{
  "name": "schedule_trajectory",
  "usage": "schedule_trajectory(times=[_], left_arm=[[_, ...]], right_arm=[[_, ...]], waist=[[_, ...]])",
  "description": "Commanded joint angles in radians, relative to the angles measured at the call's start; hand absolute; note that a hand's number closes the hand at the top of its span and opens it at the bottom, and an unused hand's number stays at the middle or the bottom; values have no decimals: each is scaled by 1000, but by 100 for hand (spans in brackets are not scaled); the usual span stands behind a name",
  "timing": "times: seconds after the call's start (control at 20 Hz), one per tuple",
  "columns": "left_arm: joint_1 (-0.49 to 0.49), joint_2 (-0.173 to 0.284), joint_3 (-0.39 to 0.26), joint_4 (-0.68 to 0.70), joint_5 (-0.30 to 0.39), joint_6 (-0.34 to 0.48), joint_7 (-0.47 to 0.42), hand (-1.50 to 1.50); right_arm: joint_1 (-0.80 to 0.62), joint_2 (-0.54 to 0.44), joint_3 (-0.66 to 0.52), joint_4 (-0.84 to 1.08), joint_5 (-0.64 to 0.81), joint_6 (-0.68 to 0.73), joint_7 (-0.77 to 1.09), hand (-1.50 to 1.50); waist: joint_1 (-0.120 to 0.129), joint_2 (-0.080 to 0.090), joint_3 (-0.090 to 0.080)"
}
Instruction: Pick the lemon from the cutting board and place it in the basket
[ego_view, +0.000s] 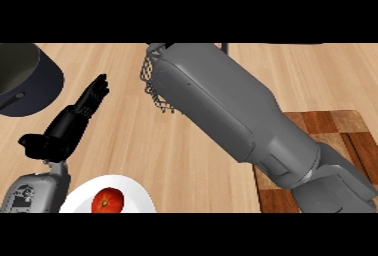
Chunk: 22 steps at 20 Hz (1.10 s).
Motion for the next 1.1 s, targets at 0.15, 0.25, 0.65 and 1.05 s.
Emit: schedule_trajectory(times=[0.15,0.25,0.65,1.05], left_arm=[[19,-32,-28,-23,-17,12,0,0],[17,-27,-21,1,-28,14,-19,0],[65,-17,-13,1,-12,-18,-50,0],[44,-22,-11,-78,-10,-4,46,0]], right_arm=[[99,3,-38,118,-52,-85,-172,150],[87,4,-30,119,-33,-105,-170,150],[150,-34,-116,236,23,-251,-379,150],[153,-10,-232,264,-47,-248,-558,-150]], waist=[[3,3,0],[-4,0,0],[-2,3,1],[-6,-1,1]])
